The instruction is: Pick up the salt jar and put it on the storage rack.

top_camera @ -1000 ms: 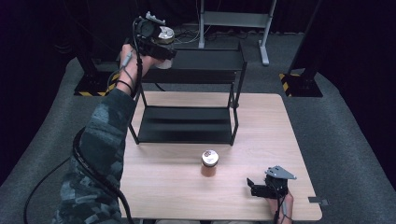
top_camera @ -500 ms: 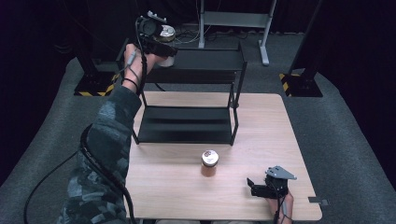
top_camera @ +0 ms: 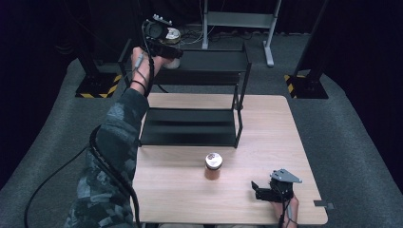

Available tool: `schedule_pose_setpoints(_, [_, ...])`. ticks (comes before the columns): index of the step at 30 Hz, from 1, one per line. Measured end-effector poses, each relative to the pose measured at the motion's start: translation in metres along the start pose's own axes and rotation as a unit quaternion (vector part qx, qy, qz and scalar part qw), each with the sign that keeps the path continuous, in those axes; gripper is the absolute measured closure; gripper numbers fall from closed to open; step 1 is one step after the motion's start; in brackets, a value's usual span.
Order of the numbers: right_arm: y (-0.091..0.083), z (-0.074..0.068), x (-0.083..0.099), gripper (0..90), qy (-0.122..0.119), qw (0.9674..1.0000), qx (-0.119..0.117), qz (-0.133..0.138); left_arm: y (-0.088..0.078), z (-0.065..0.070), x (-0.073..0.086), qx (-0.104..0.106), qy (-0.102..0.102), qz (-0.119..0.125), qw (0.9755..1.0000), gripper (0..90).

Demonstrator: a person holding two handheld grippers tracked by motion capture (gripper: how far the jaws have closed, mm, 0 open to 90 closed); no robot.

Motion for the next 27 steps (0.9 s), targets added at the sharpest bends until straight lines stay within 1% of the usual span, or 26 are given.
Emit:
schedule_pose_setpoints(5, [0.000,0.000,0.000,0.0,0.000,1.0000,0.000,0.000,0.005,0.001,0.000,-0.003,-0.004,0.001,1.0000,30.7])
schedule_pose_setpoints(10, [0.000,0.000,0.000,0.0,0.000,1.0000,0.000,0.000,0.011,-0.002,0.002,-0.003,-0.015,0.005,0.9999,30.7])
schedule_pose_setpoints(12, [0.000,0.000,0.000,0.0,0.000,1.0000,0.000,0.000,0.013,-0.004,0.003,0.001,-0.025,0.008,0.9997,30.7])
schedule_pose_setpoints(17, [0.000,0.000,0.000,0.0,0.000,1.0000,0.000,0.000,0.015,-0.008,0.007,0.004,-0.040,0.015,0.9991,30.7])
schedule_pose_setpoints(19, [0.000,0.000,0.000,0.0,0.000,1.0000,0.000,0.000,0.016,-0.009,0.008,0.005,-0.042,0.019,0.9989,30.7])
schedule_pose_setpoints(20, [0.000,0.000,0.000,0.0,0.000,1.0000,0.000,0.000,0.017,-0.009,0.009,0.005,-0.049,0.023,0.9985,30.7])
schedule_pose_setpoints(22, [0.000,0.000,0.000,0.0,0.000,1.0000,-0.001,0.000,0.019,-0.010,0.011,0.005,-0.054,0.027,0.9982,30.6])
schedule_pose_setpoints(27, [0.000,0.000,0.000,0.0,0.000,1.0000,-0.001,-0.001,0.022,-0.009,0.011,0.000,-0.056,0.031,0.9979,30.6])
Point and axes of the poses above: each handheld gripper's, and its own axes: y roughly forward along the jaws, x roughly out of its underside, z roughly to its right, the point moved 8 cm from there along y, roughly forward along the jaws, and after that the axes turned 14 degrees about y, right-handed, at the moved point
